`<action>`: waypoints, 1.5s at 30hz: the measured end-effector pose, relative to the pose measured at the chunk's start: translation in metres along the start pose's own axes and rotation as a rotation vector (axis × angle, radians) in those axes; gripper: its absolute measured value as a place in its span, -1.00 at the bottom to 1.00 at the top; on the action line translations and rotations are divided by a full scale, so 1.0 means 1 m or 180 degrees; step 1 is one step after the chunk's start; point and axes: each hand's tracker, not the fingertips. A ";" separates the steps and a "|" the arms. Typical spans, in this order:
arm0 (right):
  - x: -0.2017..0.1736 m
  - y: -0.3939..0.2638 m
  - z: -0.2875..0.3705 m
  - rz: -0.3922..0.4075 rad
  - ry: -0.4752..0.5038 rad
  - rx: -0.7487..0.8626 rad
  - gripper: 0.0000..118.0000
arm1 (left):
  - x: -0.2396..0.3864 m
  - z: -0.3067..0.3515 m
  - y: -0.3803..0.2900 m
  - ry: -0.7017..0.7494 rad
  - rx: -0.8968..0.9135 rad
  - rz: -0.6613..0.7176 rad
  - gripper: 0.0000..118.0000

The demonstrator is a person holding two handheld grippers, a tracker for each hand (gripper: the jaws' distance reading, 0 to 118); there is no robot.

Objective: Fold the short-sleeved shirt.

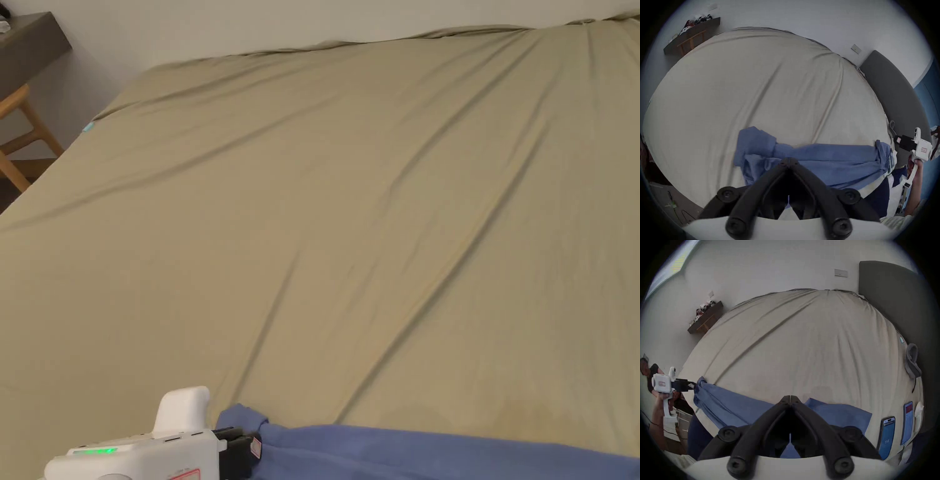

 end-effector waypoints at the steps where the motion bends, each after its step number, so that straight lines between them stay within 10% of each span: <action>1: 0.000 0.001 0.001 0.0009 0.0002 0.0006 -0.97 | -0.005 0.002 0.000 0.0009 0.0013 0.0001 -1.00; 2: 0.000 0.001 0.003 0.0013 0.0006 0.0014 -0.97 | -0.010 0.003 0.000 0.0013 0.0004 -0.0052 -0.89; 3: 0.003 0.002 0.004 0.0006 0.0029 0.0022 -0.97 | -0.014 0.002 -0.001 -0.0005 -0.0067 -0.0262 -0.34; 4: 0.005 0.002 0.004 -0.0015 0.0072 0.0025 -0.97 | -0.021 -0.001 -0.001 -0.0046 -0.0142 -0.0438 0.67; 5: 0.007 0.003 0.005 -0.0052 0.0131 0.0028 -0.97 | -0.029 -0.007 -0.001 -0.0119 -0.0185 -0.0518 0.84; 12: 0.013 0.000 0.011 -0.0123 0.0603 0.0133 -0.97 | -0.048 -0.043 -0.007 -0.0421 -0.0303 -0.0248 0.73; 16: 0.010 -0.002 0.011 -0.0124 0.0649 0.0160 -0.97 | -0.022 -0.058 -0.016 -0.0151 -0.0156 -0.0305 -0.58; 26: 0.011 0.001 0.016 -0.0172 0.0581 0.0191 -0.97 | -0.028 -0.034 -0.020 -0.0158 0.0131 0.0339 -0.65; 45: -0.020 0.025 0.035 0.0143 0.0259 0.0377 -0.97 | -0.101 0.011 0.057 0.0693 0.0200 0.0261 -0.65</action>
